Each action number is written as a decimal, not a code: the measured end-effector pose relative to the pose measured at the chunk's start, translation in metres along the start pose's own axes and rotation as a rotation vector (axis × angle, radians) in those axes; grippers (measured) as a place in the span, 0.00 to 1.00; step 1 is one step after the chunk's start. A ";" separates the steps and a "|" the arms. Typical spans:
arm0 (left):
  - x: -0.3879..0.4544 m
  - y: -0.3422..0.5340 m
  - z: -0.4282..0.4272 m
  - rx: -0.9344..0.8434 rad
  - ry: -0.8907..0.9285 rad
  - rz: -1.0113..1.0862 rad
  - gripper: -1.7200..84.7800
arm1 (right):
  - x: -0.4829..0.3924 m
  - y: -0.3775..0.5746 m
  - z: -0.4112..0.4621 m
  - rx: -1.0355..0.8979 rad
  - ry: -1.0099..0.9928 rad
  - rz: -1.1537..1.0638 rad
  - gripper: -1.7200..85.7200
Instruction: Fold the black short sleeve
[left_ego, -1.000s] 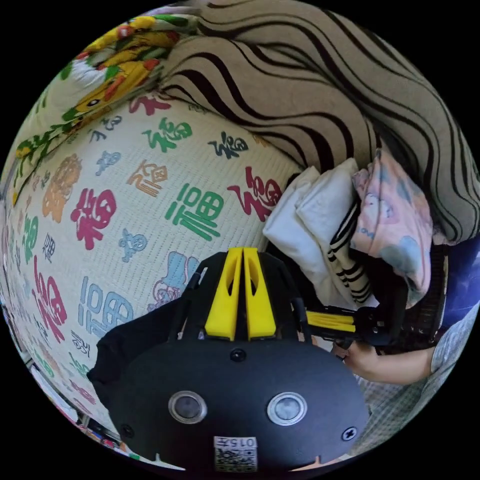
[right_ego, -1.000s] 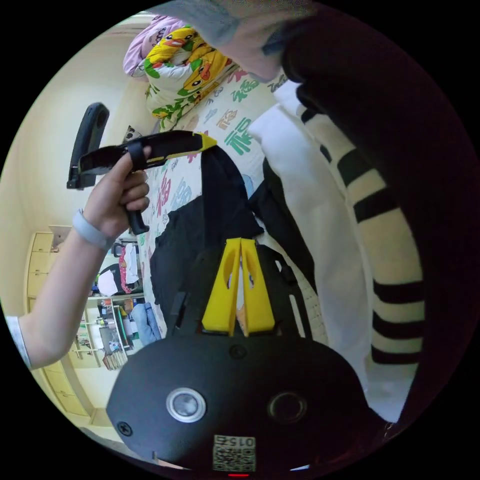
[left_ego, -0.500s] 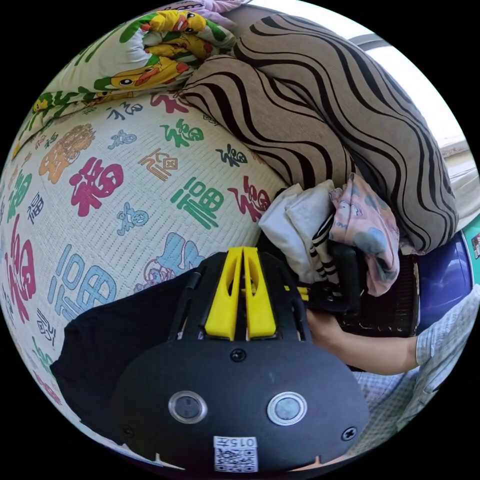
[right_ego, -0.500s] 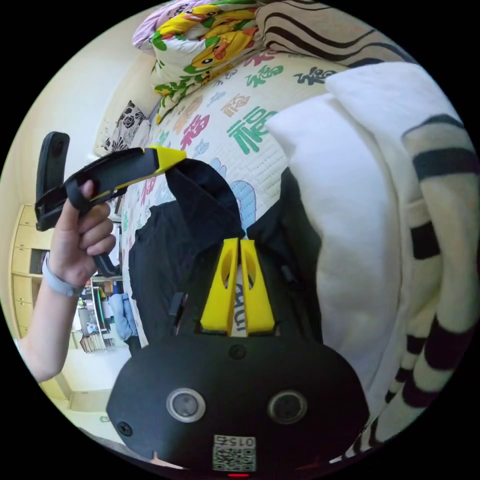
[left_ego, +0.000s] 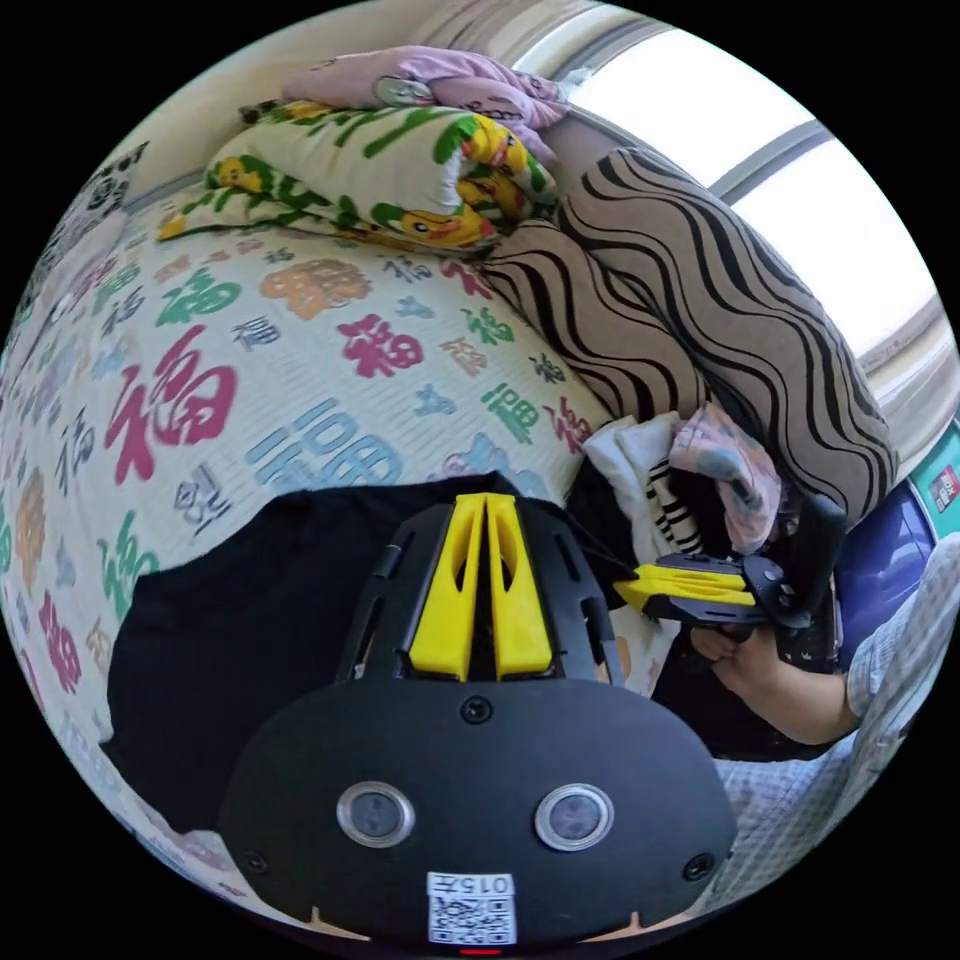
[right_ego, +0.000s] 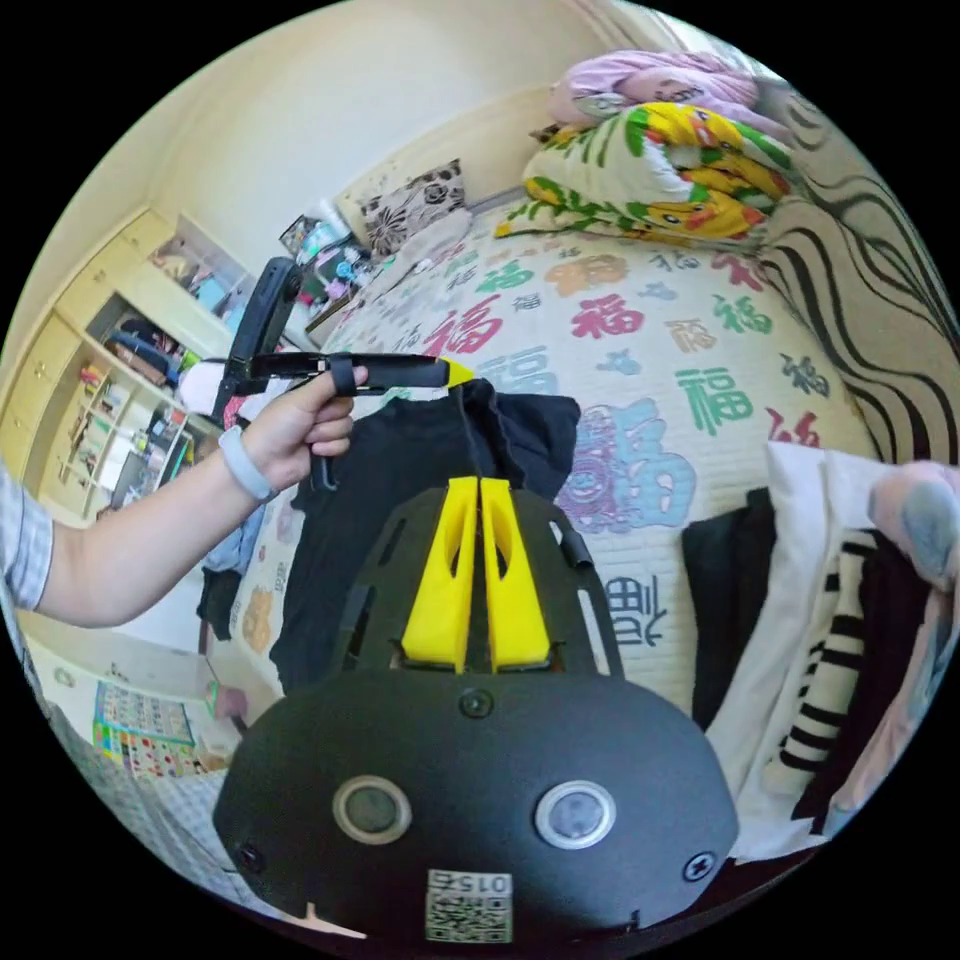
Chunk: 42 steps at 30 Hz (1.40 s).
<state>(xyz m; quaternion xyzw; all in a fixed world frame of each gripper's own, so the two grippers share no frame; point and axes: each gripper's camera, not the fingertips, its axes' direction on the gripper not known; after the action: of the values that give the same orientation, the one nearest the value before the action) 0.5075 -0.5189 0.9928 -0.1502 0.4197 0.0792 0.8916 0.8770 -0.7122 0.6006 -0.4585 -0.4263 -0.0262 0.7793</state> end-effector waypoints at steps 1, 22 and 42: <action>-0.012 0.014 -0.010 0.004 -0.009 -0.035 0.01 | -0.018 -0.002 0.013 -0.037 0.013 -0.050 0.01; -0.078 0.106 -0.089 0.028 0.029 -0.231 0.01 | -0.133 -0.031 0.103 -0.305 -0.140 -0.087 0.03; -0.028 0.087 -0.135 -0.079 -0.022 -0.049 0.01 | -0.180 -0.051 0.135 -0.337 0.151 0.048 0.01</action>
<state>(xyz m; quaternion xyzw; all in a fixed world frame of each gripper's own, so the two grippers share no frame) 0.3686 -0.4831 0.9153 -0.1947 0.4028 0.0754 0.8912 0.6544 -0.7054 0.5405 -0.5893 -0.3452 -0.1127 0.7217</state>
